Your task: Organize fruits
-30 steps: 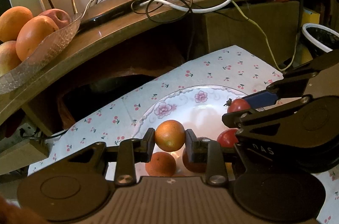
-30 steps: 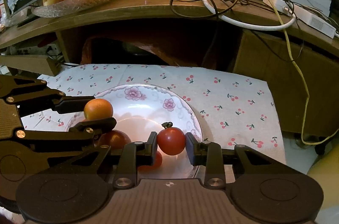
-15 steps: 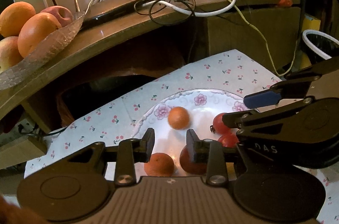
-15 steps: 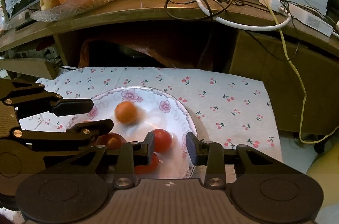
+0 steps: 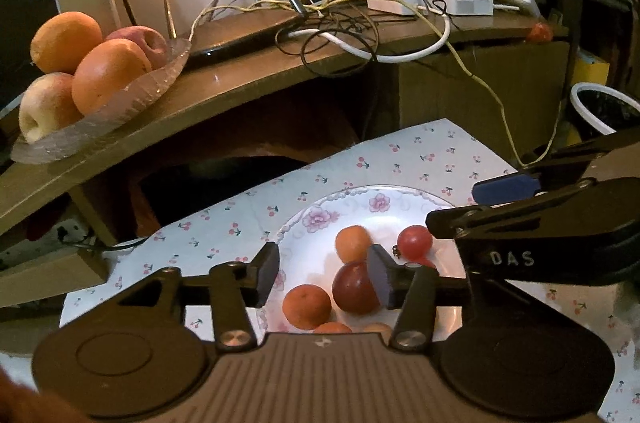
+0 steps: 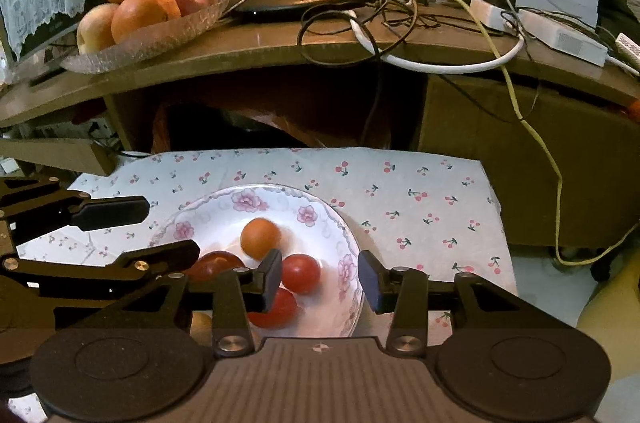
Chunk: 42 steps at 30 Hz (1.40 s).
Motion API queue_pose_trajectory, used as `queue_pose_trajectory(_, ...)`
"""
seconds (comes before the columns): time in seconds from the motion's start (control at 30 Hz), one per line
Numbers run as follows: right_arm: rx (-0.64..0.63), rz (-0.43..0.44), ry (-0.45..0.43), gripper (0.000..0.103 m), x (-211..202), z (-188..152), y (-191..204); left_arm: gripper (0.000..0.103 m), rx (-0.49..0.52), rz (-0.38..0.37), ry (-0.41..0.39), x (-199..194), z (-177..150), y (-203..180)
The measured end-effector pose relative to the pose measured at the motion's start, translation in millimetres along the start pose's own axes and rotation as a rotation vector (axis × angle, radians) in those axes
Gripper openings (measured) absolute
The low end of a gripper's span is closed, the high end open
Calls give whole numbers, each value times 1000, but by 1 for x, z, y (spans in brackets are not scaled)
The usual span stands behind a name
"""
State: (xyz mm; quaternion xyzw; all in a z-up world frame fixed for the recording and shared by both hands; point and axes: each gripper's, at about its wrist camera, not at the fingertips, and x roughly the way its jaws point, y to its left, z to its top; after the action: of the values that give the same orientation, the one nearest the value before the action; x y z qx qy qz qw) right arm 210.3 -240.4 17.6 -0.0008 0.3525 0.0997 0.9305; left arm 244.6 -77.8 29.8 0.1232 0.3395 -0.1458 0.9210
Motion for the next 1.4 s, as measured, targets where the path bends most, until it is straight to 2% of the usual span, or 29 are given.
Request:
queue_pose_trajectory(0.33,49,-16,-9,45,-15,-5,-6,65,-29,47,1,-14,-10,3)
queue_pose_trajectory(0.7,24,-20,7,46,-38,-28,6,76,-15,104,-15,-32,-24,-5)
queue_pose_trajectory(0.93,15,-28,11,47,-44,-33,6,79,1,114,-7,-34,-30,-12)
queue_pose_trajectory(1.1,16,-28,11,48,-46,-35,6,85,24,129,-10,-36,-32,-19)
queue_pose_trajectory(1.4,18,-32,18,48,-49,-39,8,86,34,150,-19,-41,-34,-22)
